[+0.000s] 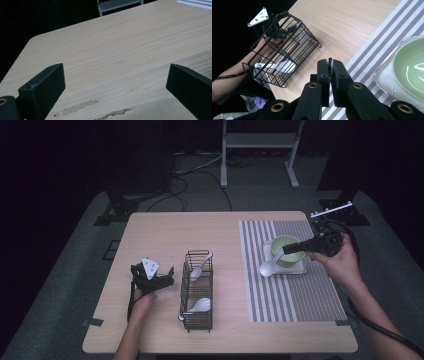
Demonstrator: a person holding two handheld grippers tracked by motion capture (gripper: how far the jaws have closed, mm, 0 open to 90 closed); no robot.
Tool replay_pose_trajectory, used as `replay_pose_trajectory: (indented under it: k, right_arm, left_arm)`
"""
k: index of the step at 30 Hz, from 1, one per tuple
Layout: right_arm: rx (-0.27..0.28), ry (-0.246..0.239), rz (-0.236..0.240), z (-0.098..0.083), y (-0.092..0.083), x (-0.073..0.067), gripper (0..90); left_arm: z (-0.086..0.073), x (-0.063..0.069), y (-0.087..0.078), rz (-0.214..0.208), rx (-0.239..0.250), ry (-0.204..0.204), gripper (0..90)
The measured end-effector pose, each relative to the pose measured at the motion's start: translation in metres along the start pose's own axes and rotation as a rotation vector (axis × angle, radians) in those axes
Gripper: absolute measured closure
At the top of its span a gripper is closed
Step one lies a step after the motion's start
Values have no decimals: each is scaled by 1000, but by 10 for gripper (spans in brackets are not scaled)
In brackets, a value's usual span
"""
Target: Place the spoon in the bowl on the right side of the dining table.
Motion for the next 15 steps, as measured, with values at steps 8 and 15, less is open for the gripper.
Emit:
replay_pose_trajectory:
  k: [8, 15]
  right_arm:
    - [9, 13, -6, -1, -4, 5, 855]
    - [16, 18, -13, 0, -7, 8, 855]
  left_arm:
    - [0, 0, 0, 0, -1, -3, 11]
    - [0, 0, 0, 0, -1, -1, 11]
Point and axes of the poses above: each handheld gripper's, and its own axes: y roughly forward along the jaws, z roughly out of its top, x roughly to its right, the point moved 8 cm from there along y, roughly forward along the jaws, and after that the axes turned 15 degrees about z, right-handed, at the moved point
